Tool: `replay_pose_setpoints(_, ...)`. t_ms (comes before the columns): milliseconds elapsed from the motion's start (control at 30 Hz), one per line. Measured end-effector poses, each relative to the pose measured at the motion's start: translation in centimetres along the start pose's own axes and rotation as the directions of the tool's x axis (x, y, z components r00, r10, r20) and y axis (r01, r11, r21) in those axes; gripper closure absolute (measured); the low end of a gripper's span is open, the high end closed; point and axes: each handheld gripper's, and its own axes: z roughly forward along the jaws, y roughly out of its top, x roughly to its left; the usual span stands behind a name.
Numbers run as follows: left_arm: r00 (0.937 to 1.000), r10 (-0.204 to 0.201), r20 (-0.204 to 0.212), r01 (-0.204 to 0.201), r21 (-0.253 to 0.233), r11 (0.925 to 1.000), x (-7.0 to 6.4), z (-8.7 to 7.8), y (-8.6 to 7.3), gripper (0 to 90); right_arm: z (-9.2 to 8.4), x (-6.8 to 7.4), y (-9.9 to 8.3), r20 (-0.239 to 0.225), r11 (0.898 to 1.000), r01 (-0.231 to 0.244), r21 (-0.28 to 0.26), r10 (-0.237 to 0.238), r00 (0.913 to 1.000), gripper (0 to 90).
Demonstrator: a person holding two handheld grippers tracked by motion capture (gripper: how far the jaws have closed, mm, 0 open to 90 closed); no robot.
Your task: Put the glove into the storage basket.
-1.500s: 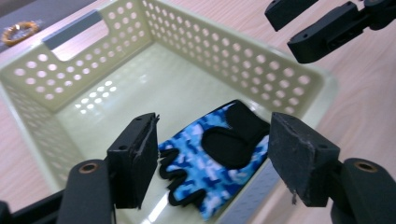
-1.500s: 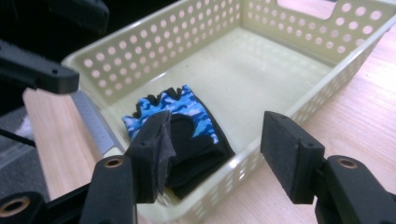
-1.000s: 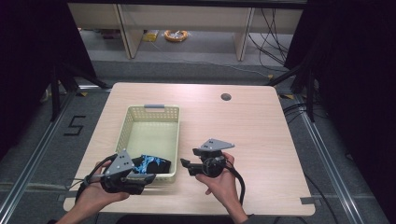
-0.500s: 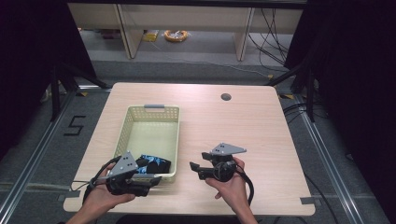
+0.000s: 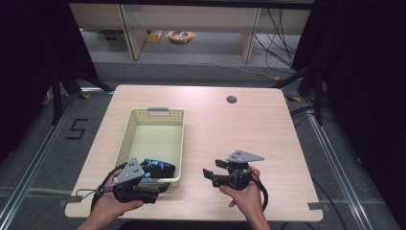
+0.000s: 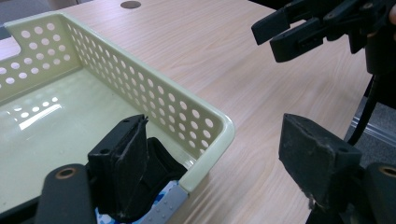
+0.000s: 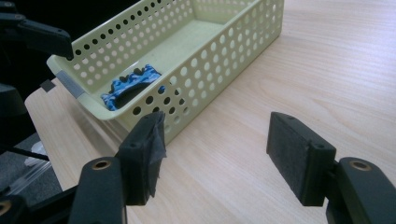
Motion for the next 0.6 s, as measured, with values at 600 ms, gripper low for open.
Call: replay_pose_setpoints(600,0.9991,0.006,0.042,-0.008,0.052,0.9986,-2.1,1.0,-2.1,21.3,-1.2,-0.8,-2.0,0.002,1.0,-0.022,-0.002,0.022,0.9998,34.9)
